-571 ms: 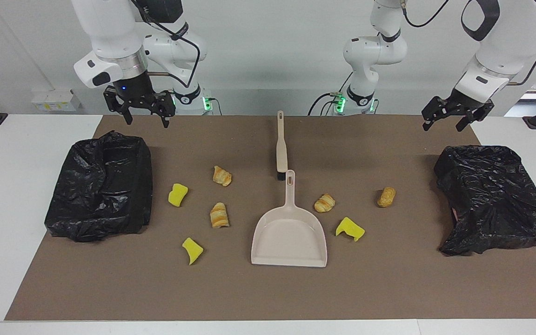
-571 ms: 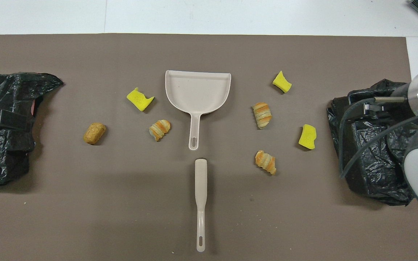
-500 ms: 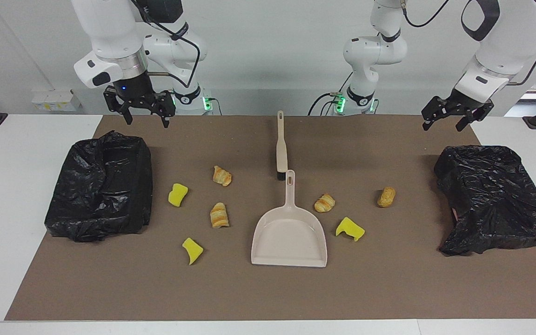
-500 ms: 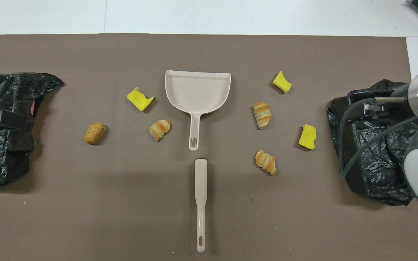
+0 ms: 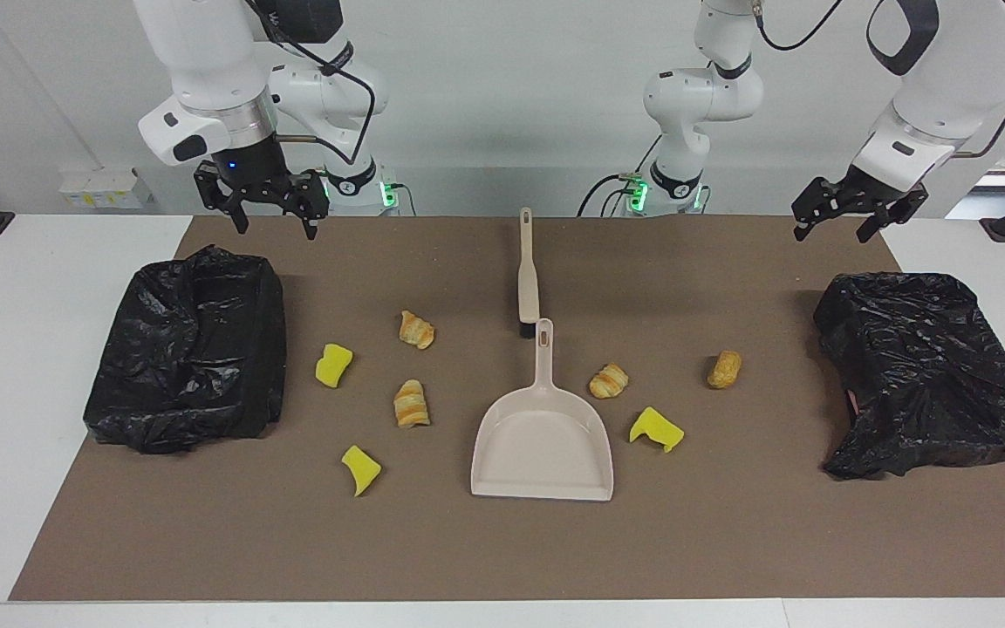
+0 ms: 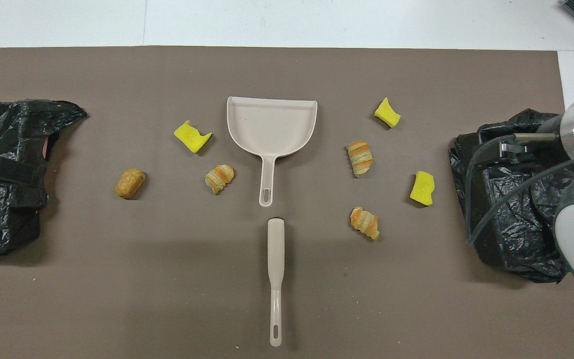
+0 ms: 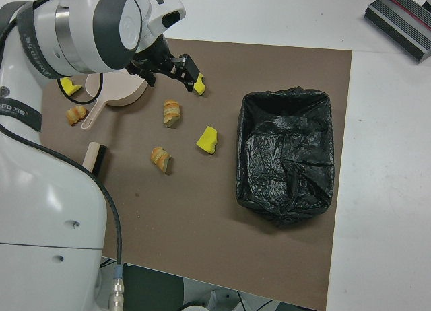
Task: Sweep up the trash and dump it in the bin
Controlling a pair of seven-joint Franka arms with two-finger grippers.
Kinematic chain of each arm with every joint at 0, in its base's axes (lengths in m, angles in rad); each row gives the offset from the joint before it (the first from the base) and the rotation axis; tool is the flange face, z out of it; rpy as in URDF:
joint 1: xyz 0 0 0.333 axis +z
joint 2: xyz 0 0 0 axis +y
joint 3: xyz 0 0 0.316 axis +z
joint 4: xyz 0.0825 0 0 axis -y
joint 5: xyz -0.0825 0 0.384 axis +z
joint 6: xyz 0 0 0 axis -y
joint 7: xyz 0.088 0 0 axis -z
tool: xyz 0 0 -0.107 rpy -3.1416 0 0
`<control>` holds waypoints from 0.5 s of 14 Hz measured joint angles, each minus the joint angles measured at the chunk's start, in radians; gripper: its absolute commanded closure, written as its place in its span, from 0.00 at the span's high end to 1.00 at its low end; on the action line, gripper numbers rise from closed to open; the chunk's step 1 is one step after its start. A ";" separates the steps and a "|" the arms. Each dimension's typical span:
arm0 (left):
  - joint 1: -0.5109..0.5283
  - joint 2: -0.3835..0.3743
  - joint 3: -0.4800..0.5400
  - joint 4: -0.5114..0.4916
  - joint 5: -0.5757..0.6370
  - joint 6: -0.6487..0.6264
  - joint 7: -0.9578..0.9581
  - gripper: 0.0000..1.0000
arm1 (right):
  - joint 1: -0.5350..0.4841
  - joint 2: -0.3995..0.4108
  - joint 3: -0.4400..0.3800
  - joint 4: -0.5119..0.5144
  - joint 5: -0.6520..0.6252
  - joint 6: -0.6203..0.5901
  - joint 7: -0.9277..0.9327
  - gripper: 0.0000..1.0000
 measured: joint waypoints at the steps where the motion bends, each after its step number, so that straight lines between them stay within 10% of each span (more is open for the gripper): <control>1: 0.000 0.000 -0.001 0.000 0.000 0.000 0.001 1.00 | 0.000 0.000 0.000 0.000 0.000 0.000 0.000 1.00; 7: -0.004 0.015 -0.015 -0.030 -0.001 0.043 0.006 1.00 | 0.000 0.000 0.000 0.000 0.000 0.000 0.003 1.00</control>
